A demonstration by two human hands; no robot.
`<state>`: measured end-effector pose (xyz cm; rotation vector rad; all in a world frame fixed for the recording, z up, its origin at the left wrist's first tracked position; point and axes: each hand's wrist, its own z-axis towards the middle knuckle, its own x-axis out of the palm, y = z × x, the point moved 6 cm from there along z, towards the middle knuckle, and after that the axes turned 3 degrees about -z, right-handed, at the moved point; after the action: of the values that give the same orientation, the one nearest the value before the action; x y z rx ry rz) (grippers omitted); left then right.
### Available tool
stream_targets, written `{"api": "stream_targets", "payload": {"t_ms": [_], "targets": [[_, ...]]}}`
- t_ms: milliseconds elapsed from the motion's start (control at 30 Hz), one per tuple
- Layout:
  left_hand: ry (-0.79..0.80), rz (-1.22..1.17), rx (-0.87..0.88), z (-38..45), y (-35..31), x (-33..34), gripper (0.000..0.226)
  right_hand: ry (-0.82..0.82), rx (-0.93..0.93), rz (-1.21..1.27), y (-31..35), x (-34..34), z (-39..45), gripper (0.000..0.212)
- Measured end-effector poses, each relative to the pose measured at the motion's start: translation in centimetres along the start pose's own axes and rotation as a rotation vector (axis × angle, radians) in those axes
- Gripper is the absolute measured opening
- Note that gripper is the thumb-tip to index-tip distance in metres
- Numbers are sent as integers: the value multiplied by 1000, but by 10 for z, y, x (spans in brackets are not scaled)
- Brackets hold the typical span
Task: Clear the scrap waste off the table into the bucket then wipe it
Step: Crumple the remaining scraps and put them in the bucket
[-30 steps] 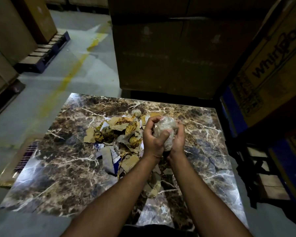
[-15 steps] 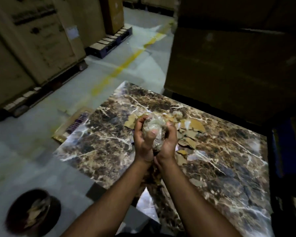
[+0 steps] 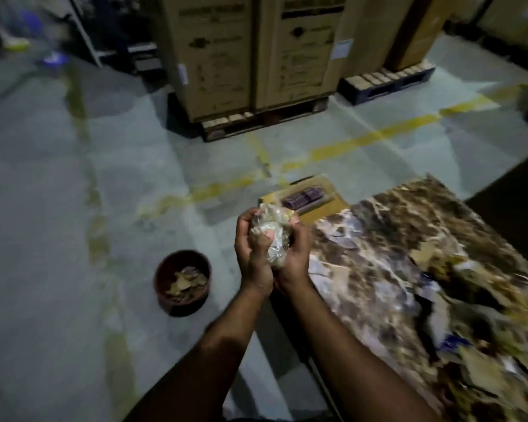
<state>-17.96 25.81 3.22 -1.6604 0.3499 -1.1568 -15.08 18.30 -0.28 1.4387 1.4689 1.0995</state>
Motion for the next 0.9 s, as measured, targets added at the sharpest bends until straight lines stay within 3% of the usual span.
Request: {"api": "stream_targets", "payload": {"t_ms": [67, 167, 300, 433, 533, 667, 767, 900], "targets": [[-108, 39, 1, 31, -20, -51, 43, 121, -9, 24, -1, 58, 3, 84], [-208, 62, 24, 69, -42, -128, 41, 165, 2, 16, -19, 137, 9, 38], [-356, 193, 62, 102, -42, -208, 48, 311, 100, -98, -83, 219, 27, 56], [-644, 402, -44, 130, 36, -309, 67, 341, 223, -145, -152, 280, 70, 59], [-749, 398, -139, 148, 114, -372, 83, 374, 361, 13, -226, 307, 108, 57], [-731, 418, -206, 168, 210, -452, 69, 433, 284, -135, -344, 328, 164, 22], [-676, 491, -198, 188, 284, -506, 55, 484, 168, -234, -423, 339, 208, 36], [-566, 653, -183, 208, 355, -545, 54, 580, 48, -478, -509, 341, 275, 28]]}}
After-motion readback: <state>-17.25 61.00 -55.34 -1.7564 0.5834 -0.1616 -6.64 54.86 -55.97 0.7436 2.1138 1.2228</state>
